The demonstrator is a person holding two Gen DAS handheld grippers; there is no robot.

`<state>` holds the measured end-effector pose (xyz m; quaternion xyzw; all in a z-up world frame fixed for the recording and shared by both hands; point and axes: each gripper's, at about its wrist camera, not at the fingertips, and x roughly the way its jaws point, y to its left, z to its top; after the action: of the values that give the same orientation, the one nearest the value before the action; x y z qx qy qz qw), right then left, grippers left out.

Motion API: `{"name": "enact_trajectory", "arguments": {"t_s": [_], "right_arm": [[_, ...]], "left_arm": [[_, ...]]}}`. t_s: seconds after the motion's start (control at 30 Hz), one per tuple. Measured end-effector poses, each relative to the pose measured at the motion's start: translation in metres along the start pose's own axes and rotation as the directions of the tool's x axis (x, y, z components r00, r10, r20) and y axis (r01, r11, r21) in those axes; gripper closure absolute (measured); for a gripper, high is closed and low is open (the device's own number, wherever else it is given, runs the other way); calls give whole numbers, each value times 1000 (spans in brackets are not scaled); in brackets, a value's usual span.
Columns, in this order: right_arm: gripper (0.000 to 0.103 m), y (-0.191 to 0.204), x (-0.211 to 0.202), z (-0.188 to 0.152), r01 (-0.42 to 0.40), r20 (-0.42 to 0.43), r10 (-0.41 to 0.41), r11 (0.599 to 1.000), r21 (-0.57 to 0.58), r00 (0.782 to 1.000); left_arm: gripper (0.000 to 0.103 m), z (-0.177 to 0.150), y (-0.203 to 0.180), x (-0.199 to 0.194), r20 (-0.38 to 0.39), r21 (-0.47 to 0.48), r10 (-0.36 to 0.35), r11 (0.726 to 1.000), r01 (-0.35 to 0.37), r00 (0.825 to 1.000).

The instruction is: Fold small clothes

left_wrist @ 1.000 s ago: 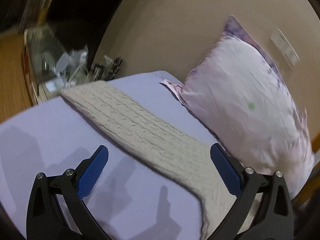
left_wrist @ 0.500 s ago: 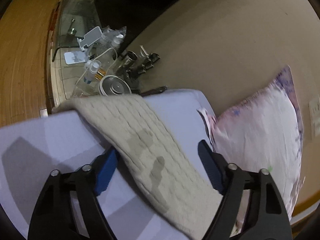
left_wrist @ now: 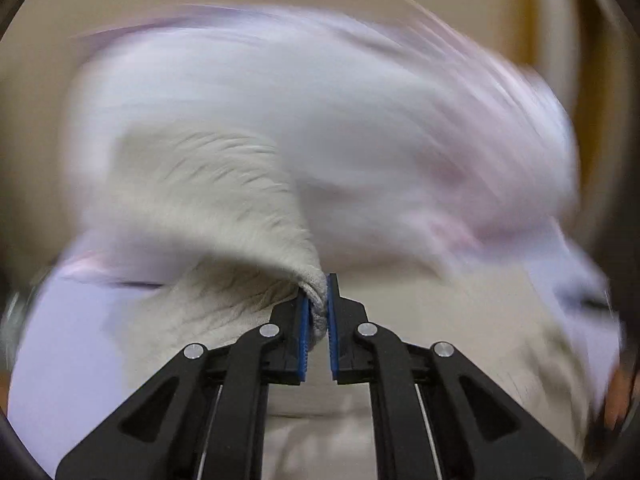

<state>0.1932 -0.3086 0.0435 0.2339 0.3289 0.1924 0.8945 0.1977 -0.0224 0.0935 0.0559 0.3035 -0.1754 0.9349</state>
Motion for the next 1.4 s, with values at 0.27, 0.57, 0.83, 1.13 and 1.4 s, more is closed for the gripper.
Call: {"name": "enact_trajectory", "arguments": {"t_s": [0.27, 0.57, 0.83, 1.13, 1.4], "right_arm": [[43, -74, 17, 0, 33, -98, -7, 963, 267, 995], [66, -83, 46, 6, 152, -177, -98, 933, 327, 979], [79, -90, 47, 5, 173, -108, -142, 908, 381, 984], [73, -110, -2, -9, 192, -24, -197, 913, 359, 980], [53, -113, -69, -98, 211, -117, -186, 941, 266, 976]], "left_arm": [[71, -41, -49, -11, -51, 128, -106, 985, 112, 993], [48, -120, 87, -91, -146, -301, -22, 953, -24, 989], [35, -180, 98, -114, -176, -441, -128, 897, 38, 976], [34, -194, 89, -126, -137, -453, -189, 885, 108, 972], [44, -222, 80, -148, -51, -528, -362, 801, 282, 931]]}}
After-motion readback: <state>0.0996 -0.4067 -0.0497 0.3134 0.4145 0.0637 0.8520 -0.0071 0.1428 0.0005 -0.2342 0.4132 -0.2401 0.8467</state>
